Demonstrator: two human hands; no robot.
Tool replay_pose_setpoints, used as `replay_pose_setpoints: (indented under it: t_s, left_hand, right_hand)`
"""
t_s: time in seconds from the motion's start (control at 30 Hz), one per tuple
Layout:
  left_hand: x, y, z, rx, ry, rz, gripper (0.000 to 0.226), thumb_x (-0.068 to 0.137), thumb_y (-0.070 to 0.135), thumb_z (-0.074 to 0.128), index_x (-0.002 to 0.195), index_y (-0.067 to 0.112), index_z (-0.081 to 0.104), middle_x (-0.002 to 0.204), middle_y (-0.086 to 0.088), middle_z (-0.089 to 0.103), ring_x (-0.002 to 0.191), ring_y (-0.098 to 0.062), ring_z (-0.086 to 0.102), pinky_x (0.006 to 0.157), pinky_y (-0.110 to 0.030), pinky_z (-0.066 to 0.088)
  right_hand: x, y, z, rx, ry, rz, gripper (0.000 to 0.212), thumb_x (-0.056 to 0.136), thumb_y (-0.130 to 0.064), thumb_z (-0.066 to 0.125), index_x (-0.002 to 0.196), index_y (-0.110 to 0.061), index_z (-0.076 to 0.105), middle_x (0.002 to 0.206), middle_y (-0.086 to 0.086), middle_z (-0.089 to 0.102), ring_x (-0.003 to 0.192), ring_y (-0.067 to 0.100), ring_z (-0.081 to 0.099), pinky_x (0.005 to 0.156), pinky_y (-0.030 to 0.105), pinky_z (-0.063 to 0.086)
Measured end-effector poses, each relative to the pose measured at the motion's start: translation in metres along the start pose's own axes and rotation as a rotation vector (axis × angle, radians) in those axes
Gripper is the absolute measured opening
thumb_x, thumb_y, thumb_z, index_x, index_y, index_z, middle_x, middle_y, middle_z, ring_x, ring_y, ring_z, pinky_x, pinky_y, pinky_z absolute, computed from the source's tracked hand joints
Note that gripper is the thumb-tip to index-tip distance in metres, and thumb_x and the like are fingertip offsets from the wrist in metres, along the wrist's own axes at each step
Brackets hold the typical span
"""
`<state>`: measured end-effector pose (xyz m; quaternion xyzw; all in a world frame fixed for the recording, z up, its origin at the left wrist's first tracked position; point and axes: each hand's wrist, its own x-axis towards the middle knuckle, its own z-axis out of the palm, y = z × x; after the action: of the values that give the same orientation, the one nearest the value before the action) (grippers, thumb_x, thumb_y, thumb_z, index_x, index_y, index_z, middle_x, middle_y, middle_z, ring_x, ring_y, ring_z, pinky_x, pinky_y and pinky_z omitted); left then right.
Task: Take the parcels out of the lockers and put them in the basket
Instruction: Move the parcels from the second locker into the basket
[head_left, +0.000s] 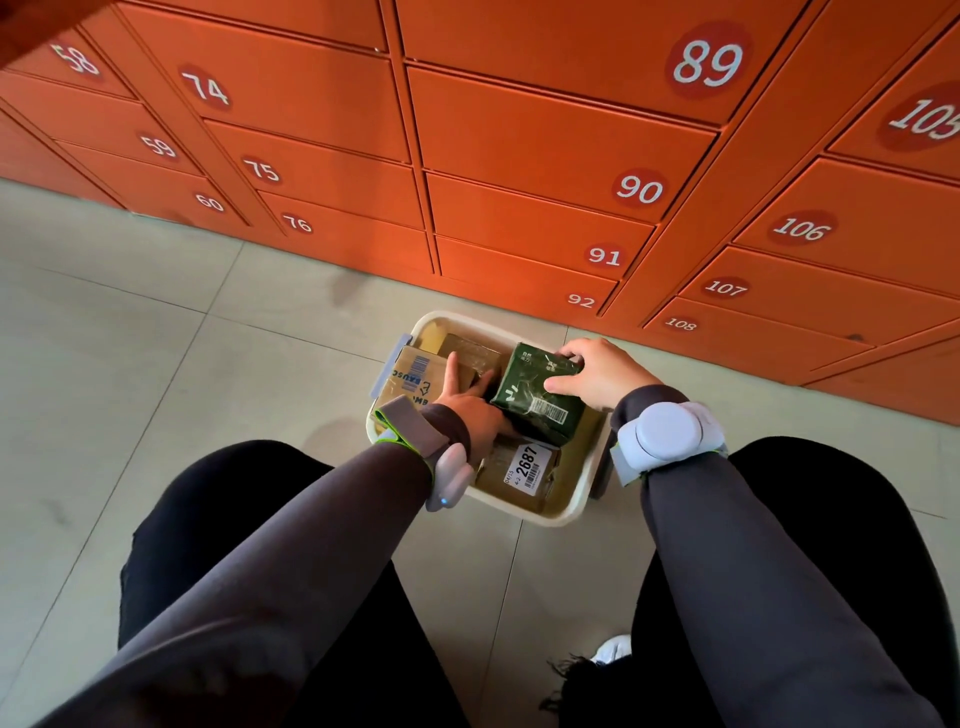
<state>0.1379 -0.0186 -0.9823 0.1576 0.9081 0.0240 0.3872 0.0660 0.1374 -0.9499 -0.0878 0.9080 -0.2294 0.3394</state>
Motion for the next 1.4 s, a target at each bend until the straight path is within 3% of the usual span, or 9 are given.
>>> replay_pose_setpoints:
  t_s: [0.13,0.27,0.37,0.43,0.57,0.8,1.0,1.07,1.4]
  left_hand:
    - [-0.004,-0.003,-0.002,-0.010,0.052,0.032,0.048,0.089,0.019,0.040,0.127,0.047,0.048,0.155,0.012,0.026,0.148,-0.018,-0.003,0.100,-0.069,-0.022]
    - [-0.016,-0.006,-0.016,-0.152,0.145,0.068,0.040,0.083,0.017,0.043,0.109,0.038,0.066,0.128,0.009,0.062,0.134,-0.015,0.040,0.111,-0.063,-0.013]
    - [-0.027,-0.015,-0.030,-0.383,0.352,0.026,0.029,0.080,0.026,0.049,0.094,0.027,0.075,0.111,0.000,0.072,0.118,-0.022,0.056,0.118,-0.047,0.014]
    - [-0.032,-0.022,-0.038,-0.623,0.490,-0.043,0.024,0.081,0.018,0.054,0.090,0.020,0.076,0.102,-0.006,0.074,0.102,-0.026,0.064,0.099,-0.032,0.044]
    - [-0.038,-0.032,-0.053,-0.930,0.549,-0.164,0.028,0.085,0.003,0.049,0.104,0.009,0.068,0.099,-0.011,0.073,0.072,-0.023,0.060,0.064,-0.022,0.048]
    - [-0.059,-0.050,-0.087,-1.744,0.740,-0.199,0.020,0.092,0.010,0.040,0.099,0.014,0.058,0.081,-0.004,0.072,0.070,-0.013,0.066,0.069,-0.028,0.048]
    - [-0.095,-0.068,-0.122,-2.569,0.939,0.329,0.058,0.095,0.053,0.021,0.093,0.009,0.059,0.071,-0.007,0.074,0.060,-0.017,0.069,0.063,-0.026,0.058]
    - [-0.109,-0.072,-0.133,-2.620,0.987,0.526,0.073,0.090,0.063,0.014,0.096,0.007,0.061,0.076,-0.008,0.075,0.060,-0.016,0.068,0.062,-0.023,0.057]
    - [-0.147,-0.069,-0.180,-2.624,0.994,0.853,0.086,0.083,0.073,0.018,0.078,0.010,0.076,0.051,0.008,0.064,0.026,-0.002,0.041,0.030,-0.012,0.036]
  right_hand:
    - [0.003,-0.006,0.003,-0.015,-0.006,0.024,0.052,0.085,-0.029,0.064,0.131,-0.009,0.049,0.132,0.015,0.053,0.115,0.032,0.053,0.084,0.030,0.040]
    - [0.007,-0.011,0.001,-0.072,-0.047,0.082,0.056,0.086,-0.031,0.063,0.133,-0.007,0.045,0.135,0.014,0.051,0.117,0.030,0.052,0.084,0.029,0.039]
    - [0.008,-0.017,0.001,-0.144,-0.094,0.134,0.051,0.087,-0.029,0.063,0.129,-0.003,0.048,0.132,0.015,0.053,0.116,0.030,0.054,0.088,0.031,0.043]
    - [0.006,-0.023,0.004,-0.151,-0.079,0.121,0.047,0.087,-0.022,0.061,0.129,-0.006,0.048,0.133,0.016,0.051,0.117,0.032,0.053,0.092,0.033,0.043]
    - [-0.005,-0.039,0.015,0.006,0.121,-0.090,0.035,0.087,-0.016,0.055,0.122,-0.017,0.054,0.127,0.014,0.050,0.117,0.033,0.048,0.095,0.034,0.039]
    - [-0.019,-0.070,-0.009,0.202,0.223,-0.257,0.022,0.088,-0.017,0.056,0.107,-0.014,0.064,0.106,0.009,0.065,0.093,0.020,0.056,0.075,0.027,0.040]
    - [-0.035,-0.119,-0.051,0.378,0.358,-0.428,0.020,0.087,-0.006,0.055,0.098,-0.016,0.069,0.099,0.000,0.067,0.090,0.011,0.058,0.083,0.023,0.044]
    - [-0.040,-0.131,-0.064,0.405,0.379,-0.477,0.019,0.087,-0.007,0.055,0.097,-0.016,0.068,0.099,-0.001,0.067,0.090,0.010,0.058,0.083,0.020,0.044]
    - [-0.070,-0.163,-0.097,0.452,0.444,-0.649,0.018,0.088,-0.006,0.057,0.097,-0.016,0.069,0.095,-0.007,0.063,0.091,0.007,0.056,0.073,0.001,0.039]
